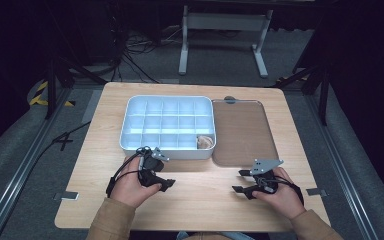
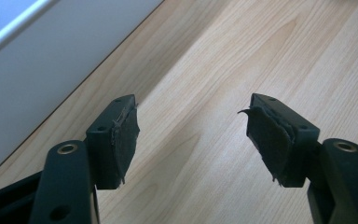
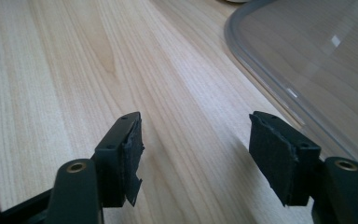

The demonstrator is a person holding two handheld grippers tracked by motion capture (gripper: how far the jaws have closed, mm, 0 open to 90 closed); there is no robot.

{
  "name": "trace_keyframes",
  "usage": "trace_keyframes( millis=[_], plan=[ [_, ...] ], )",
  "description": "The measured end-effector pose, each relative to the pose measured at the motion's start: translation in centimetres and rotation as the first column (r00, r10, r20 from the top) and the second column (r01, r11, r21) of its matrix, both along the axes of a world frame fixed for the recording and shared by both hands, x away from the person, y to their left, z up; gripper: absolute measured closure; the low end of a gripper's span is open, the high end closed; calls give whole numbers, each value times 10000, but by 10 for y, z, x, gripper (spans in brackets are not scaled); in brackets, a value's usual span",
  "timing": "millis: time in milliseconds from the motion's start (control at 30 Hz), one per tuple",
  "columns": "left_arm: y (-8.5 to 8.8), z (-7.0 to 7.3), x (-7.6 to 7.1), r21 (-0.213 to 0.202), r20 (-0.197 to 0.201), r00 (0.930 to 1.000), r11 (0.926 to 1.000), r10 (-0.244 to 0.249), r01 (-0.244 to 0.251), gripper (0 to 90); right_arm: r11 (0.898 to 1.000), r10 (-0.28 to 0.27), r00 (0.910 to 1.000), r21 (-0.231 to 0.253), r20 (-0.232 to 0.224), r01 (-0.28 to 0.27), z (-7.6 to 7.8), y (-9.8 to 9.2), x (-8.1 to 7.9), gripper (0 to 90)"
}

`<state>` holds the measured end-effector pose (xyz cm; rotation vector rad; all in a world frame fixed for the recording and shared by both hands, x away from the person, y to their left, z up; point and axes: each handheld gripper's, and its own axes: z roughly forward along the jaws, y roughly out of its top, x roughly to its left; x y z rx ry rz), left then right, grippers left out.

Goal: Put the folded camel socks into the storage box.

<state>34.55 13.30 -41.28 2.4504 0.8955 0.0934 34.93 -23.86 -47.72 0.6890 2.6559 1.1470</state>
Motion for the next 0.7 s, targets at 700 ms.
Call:
trace_keyframes(
  millis=[700],
  plan=[
    [-3, -6, 1, 182, -134, 9996, 9995, -240, 242, 321, 9995, 309, 9992, 38, 241, -310, -6, 5, -3, 313]
  ],
)
